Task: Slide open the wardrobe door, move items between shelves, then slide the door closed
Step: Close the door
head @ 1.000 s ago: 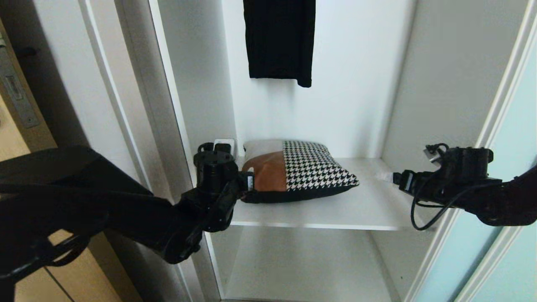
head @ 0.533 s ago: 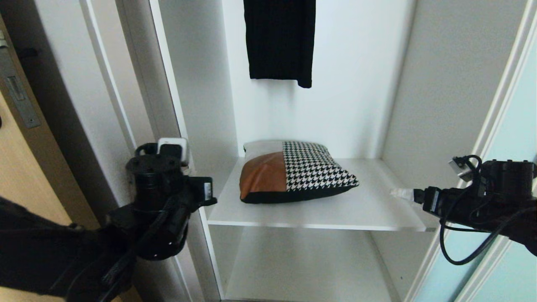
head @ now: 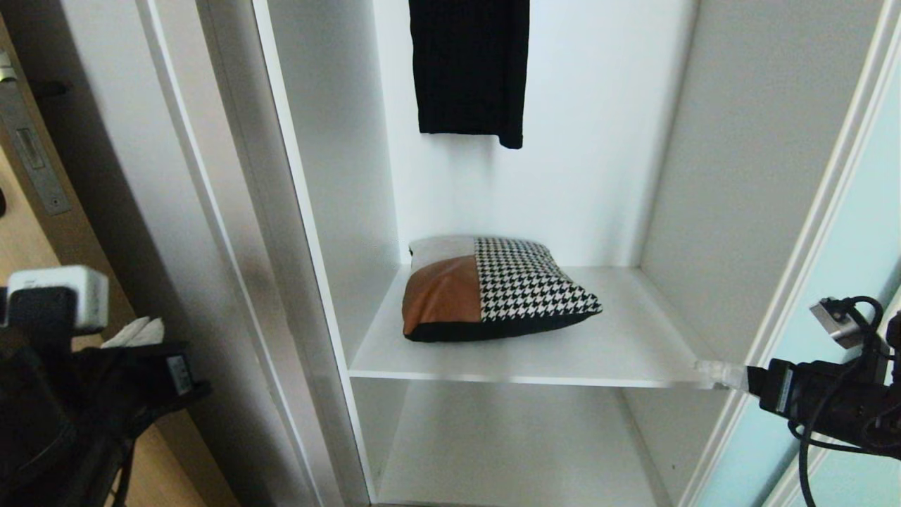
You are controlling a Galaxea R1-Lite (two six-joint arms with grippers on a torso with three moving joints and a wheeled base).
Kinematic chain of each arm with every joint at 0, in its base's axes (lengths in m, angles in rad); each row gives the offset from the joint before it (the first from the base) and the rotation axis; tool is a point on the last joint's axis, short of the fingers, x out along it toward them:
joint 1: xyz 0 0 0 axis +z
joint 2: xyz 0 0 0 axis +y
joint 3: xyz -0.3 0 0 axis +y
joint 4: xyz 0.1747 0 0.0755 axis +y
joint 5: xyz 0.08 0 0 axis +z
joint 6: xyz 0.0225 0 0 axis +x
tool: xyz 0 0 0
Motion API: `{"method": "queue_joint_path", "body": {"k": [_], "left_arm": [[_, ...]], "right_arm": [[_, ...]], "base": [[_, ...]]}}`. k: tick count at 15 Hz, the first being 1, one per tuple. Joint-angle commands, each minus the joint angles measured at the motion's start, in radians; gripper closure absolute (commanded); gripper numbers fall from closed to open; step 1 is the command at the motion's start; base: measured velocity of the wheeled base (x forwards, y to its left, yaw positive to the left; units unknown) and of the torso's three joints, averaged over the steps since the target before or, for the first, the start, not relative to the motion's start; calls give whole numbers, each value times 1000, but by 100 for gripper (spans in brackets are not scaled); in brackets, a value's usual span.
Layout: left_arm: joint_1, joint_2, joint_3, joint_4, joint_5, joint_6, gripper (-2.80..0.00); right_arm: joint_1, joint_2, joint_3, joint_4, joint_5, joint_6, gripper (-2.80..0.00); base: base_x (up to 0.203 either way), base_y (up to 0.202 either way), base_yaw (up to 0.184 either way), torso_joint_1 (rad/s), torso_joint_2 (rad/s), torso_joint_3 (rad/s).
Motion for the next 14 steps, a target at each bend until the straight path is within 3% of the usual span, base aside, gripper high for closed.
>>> {"method": "queue_joint_path", "body": {"k": [1,5,8,11,14], "left_arm": [[68,-175,96,23,22,3,0],[202,-359,180,46,22,7,0],[289,-556,239,135,20,11,0],[374,-798,254,281,1,15,0],[417,-1021,259,523,-58,14,0]], "right_arm": [[-9,-93,59,-2,-1,1,0],[-14,-175,108,-1,2,3,0],[-10,-260,132,39,4,3,0],[-8,-337,151,96,6,1,0],[1,-384,148,141,18,-1,0]], "base": [[0,0,0,0,0,0],[0,0,0,0,0,0],[0,0,0,0,0,0],[0,0,0,0,0,0],[0,0,0,0,0,0]]}}
